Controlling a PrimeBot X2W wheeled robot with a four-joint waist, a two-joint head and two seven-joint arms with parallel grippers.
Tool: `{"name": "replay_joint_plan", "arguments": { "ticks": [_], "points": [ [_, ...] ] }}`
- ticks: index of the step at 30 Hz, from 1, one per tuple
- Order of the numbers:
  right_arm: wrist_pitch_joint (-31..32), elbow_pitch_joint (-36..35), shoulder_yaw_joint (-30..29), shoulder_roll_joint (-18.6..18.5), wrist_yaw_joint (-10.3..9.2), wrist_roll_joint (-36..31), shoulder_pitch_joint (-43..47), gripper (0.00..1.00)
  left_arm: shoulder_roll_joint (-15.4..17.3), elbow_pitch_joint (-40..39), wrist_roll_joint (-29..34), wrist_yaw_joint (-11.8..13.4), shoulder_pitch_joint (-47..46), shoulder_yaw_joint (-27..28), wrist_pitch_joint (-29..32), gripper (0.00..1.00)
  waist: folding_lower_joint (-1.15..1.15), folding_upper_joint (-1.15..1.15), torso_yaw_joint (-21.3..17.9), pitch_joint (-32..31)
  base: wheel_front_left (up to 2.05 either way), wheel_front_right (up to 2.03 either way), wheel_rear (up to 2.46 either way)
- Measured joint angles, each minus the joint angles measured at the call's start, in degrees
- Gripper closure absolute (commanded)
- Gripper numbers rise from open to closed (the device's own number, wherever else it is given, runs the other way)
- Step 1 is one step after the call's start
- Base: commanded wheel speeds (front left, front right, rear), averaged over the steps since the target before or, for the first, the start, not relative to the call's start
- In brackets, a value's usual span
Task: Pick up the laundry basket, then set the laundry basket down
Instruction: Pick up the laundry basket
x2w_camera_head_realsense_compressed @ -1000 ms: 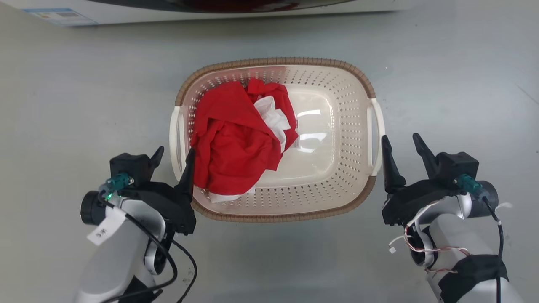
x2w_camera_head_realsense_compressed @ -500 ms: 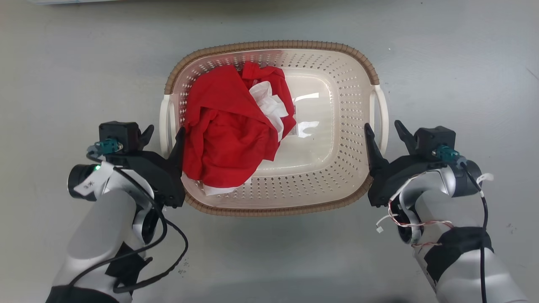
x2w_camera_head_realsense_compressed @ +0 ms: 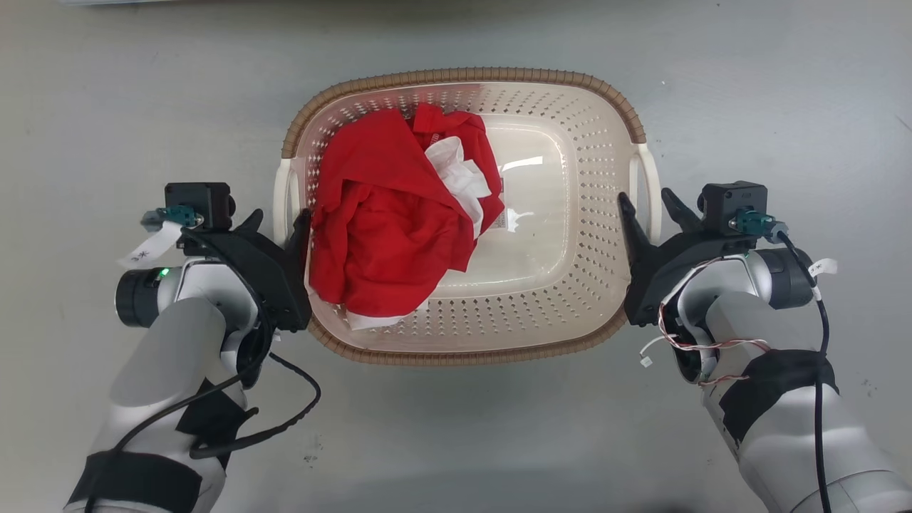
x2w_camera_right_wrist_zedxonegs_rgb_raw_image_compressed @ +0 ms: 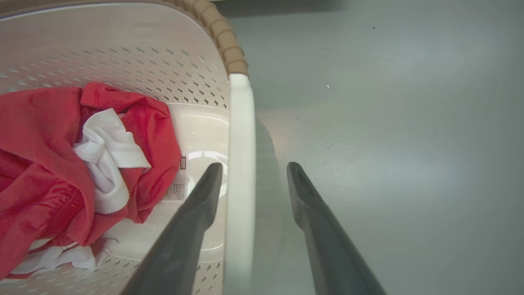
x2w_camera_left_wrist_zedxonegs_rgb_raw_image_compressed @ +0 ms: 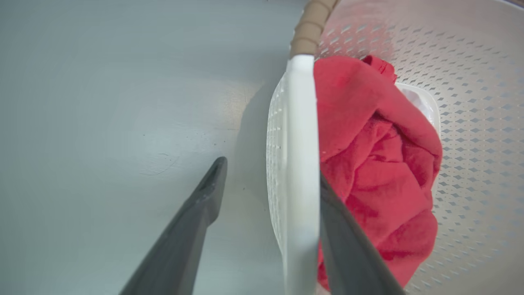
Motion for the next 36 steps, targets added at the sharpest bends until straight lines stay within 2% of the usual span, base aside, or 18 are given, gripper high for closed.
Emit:
{"name": "replay_joint_plan", "arguments": {
  "ticks": [1,4,15,36],
  "points": [
    [0.1,0.8,-0.1,0.1,0.29,0.5,-0.5,1.00,0.0,1.1,-0.3,-0.2,-0.6,0.0,0.8,1.00,0.00,0.00,0.1,0.1,0.00,0.00,0.00],
    [0.5,1.5,0.0,0.3,1.00,1.4,-0.9,1.00,-0.6,1.6,-0.4,-0.9,-1.0,-0.1,1.1,1.00,0.00,0.00,0.1,0.1,0.00,0.00,0.00],
    [0.1,6.3,-0.1,1.5,1.94,2.9,-1.4,1.00,-2.5,7.2,-1.2,-0.8,-1.7,0.0,1.3,1.00,0.00,0.00,0.5,-2.0,0.00,0.00,0.00],
    [0.3,9.1,3.5,1.7,3.26,9.2,3.1,1.00,-4.1,13.6,-3.4,-1.5,-0.1,0.0,3.4,1.00,0.00,0.00,1.2,-12.6,0.00,0.00,0.00]
  ]
}}
